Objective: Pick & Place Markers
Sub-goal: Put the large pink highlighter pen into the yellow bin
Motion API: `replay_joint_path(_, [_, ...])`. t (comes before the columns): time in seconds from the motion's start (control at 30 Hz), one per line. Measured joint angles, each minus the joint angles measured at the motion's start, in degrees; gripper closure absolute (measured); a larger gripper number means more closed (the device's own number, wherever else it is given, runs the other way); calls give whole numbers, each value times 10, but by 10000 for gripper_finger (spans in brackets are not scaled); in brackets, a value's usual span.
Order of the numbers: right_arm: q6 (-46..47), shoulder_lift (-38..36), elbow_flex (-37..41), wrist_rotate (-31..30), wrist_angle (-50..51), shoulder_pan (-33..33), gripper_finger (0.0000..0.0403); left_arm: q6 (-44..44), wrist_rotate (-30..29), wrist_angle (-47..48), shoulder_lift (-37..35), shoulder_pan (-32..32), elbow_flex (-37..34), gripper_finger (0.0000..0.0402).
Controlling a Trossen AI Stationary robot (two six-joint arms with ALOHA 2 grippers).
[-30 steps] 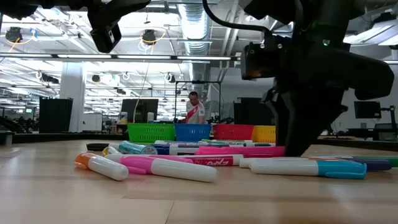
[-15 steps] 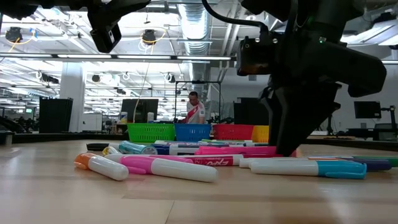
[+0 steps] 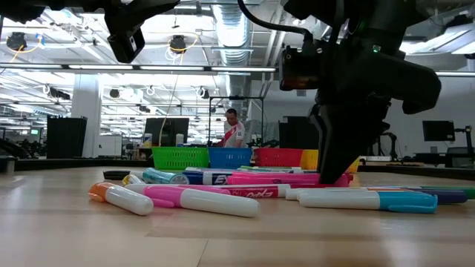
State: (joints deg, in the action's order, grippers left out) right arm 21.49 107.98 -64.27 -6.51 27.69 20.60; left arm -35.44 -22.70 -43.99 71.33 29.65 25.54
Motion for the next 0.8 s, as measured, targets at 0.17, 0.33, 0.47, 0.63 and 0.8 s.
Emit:
replay_joint_path(0.17, [10, -2, -1, 21, 7, 0, 348, 0, 0, 0, 0, 0, 0, 206])
replay_joint_path(0.33, [6, -3, -28, 31, 53, 9, 348, 0, 0, 0, 0, 0, 0, 206])
replay_joint_path(0.47, [-17, -3, -68, 31, 95, 19, 348, 0, 0, 0, 0, 0, 0, 206])
replay_joint_path(0.63, [-41, -4, -127, 25, 134, 24, 348, 0, 0, 0, 0, 0, 0, 206])
replay_joint_path(0.8, [-96, -4, -198, 20, 157, 25, 348, 5, 0, 0, 0, 0, 0, 206])
